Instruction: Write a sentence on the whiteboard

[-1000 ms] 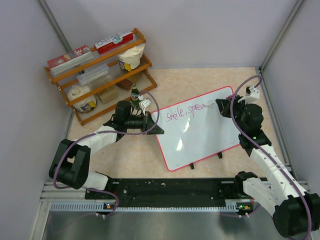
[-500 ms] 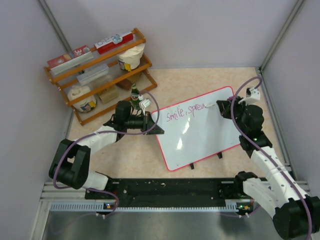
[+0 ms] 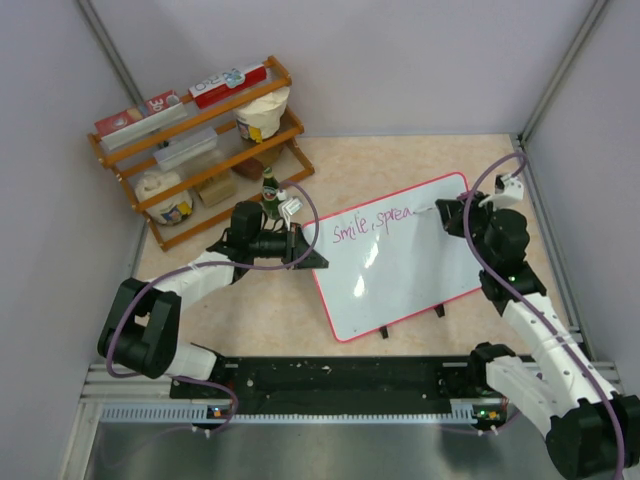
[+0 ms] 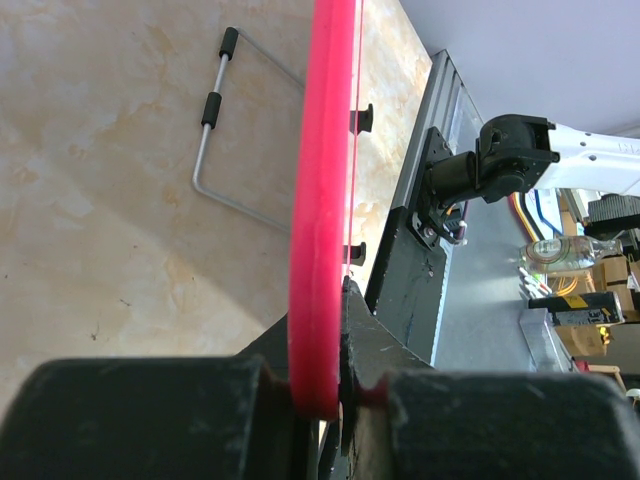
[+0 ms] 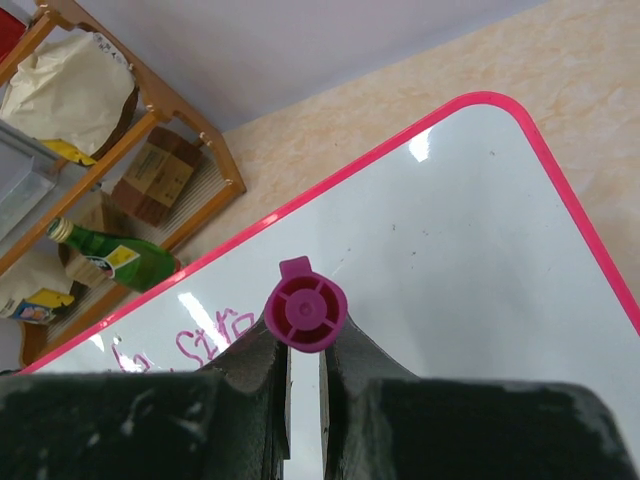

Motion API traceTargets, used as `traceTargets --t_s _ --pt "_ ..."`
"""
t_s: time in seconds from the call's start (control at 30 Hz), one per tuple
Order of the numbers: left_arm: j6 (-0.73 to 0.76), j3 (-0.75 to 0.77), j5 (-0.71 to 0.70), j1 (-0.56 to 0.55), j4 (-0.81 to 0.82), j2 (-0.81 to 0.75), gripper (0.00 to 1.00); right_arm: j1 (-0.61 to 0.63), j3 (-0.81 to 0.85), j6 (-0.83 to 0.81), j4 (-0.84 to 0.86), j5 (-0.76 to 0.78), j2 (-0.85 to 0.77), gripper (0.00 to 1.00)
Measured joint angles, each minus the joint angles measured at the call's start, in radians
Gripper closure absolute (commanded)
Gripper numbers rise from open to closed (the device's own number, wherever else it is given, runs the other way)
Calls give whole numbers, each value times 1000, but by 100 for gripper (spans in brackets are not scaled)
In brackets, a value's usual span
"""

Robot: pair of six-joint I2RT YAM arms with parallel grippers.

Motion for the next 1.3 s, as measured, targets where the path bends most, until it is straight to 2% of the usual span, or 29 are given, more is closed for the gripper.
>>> traceTargets --t_s 0.63,1.3 --pt "0 0 -1 0 0 0 100 0 40 2 18 40 51 100" --pt "0 0 0 0 0 0 100 0 32 -5 21 -20 48 100"
